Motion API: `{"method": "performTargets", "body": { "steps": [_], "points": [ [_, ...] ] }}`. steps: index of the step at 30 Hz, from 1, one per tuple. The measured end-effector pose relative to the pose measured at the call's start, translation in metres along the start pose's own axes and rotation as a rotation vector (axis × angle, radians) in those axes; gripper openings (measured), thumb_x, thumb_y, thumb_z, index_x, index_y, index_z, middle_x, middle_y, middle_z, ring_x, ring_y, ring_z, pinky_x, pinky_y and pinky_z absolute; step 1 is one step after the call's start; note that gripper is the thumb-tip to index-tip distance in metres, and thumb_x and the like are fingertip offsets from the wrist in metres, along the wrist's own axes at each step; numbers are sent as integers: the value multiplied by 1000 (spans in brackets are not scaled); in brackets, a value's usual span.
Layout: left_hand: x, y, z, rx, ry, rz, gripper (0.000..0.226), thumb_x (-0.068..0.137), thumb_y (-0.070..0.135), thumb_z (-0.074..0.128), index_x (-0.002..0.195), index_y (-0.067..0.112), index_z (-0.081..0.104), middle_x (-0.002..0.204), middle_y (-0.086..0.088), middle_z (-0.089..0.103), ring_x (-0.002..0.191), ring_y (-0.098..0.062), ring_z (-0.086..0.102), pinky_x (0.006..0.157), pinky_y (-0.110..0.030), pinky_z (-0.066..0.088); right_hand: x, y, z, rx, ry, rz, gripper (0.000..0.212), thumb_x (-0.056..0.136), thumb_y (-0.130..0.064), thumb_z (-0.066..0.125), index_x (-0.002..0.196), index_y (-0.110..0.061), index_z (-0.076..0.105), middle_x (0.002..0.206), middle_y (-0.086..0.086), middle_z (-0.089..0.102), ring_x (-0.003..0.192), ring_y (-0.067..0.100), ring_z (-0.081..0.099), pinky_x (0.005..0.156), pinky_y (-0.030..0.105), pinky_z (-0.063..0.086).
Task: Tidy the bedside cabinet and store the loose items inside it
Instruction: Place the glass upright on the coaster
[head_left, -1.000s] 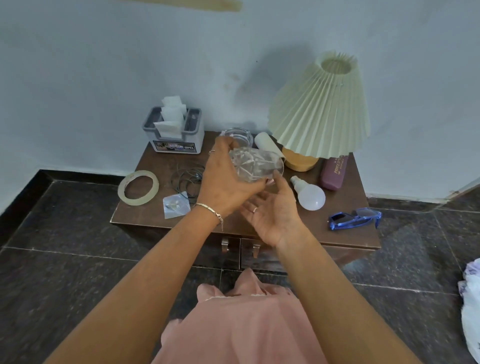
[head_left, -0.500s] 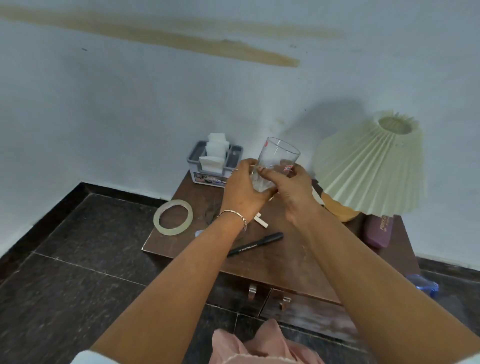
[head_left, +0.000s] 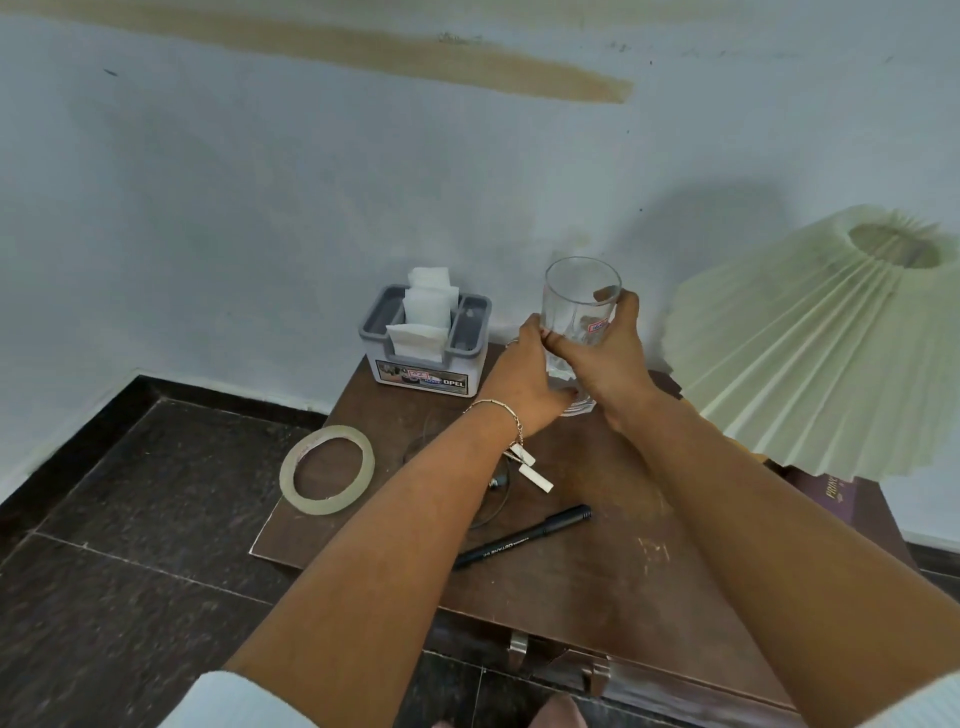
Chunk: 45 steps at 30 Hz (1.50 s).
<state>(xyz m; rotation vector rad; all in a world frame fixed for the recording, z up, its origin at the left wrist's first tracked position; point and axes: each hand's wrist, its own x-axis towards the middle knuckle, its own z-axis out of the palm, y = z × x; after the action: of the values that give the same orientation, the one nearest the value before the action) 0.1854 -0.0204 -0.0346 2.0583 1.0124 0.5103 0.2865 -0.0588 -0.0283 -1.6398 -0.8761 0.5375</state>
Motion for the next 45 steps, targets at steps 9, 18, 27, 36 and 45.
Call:
{"method": "performTargets", "body": {
  "steps": [9,18,27,36,45],
  "points": [
    [10,-17,7,50,-98,-156,111,77,16,74,150,13,-10,144,-12,43,126,-27,50,102,-30,41,18,19,5,-152,-46,-28,70,76,-28,78,127,-18,31,110,-5,47,97,14,51,91,31,47],
    [5,-23,6,33,-107,-180,97,81,11,71,149,9,3,142,-9,47,128,-24,48,98,-24,38,15,26,-7,-196,-28,-7,68,70,-39,80,120,-26,35,106,-5,56,99,20,60,92,42,53],
    [2,-25,8,54,-90,-191,88,81,12,70,147,8,12,138,-7,50,121,-23,53,93,-23,40,4,34,-7,-247,-19,-27,71,66,-40,81,119,-26,36,104,-9,55,94,16,60,88,37,54],
    [-2,-29,8,85,-92,-180,83,79,13,69,145,10,19,136,-8,53,121,-25,54,95,-28,43,-3,31,3,-256,7,-22,72,68,-34,82,123,-17,39,105,-8,54,95,13,58,83,25,49],
    [-28,-11,7,46,-28,-167,70,80,3,62,140,5,27,133,-12,52,123,-27,51,89,-19,36,-51,21,-1,-257,60,24,74,68,-36,80,129,-13,44,119,3,58,116,21,55,87,20,44]
  ]
}}
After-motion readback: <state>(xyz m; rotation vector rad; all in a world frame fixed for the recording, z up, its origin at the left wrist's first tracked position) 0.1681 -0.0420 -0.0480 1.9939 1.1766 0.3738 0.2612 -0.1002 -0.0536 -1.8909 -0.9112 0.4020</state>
